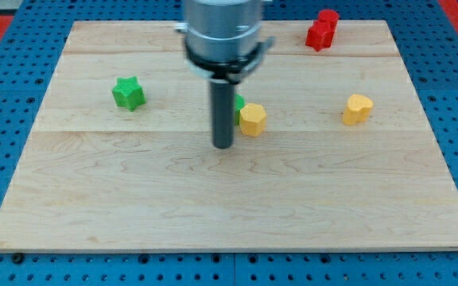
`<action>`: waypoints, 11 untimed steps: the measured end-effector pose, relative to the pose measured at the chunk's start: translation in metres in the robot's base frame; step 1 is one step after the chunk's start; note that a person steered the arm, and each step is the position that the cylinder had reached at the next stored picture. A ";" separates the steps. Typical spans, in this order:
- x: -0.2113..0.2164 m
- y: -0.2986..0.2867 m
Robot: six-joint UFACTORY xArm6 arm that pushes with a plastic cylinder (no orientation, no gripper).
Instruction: Push the yellow blocks to the center right of the board
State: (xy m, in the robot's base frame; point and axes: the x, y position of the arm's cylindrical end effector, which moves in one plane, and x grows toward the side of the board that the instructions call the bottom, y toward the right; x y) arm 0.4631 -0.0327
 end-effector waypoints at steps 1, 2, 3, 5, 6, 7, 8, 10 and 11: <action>-0.013 0.021; -0.014 0.074; -0.025 0.115; -0.042 0.048; -0.071 0.008; -0.063 0.062; -0.059 0.115; -0.063 0.145; -0.074 0.111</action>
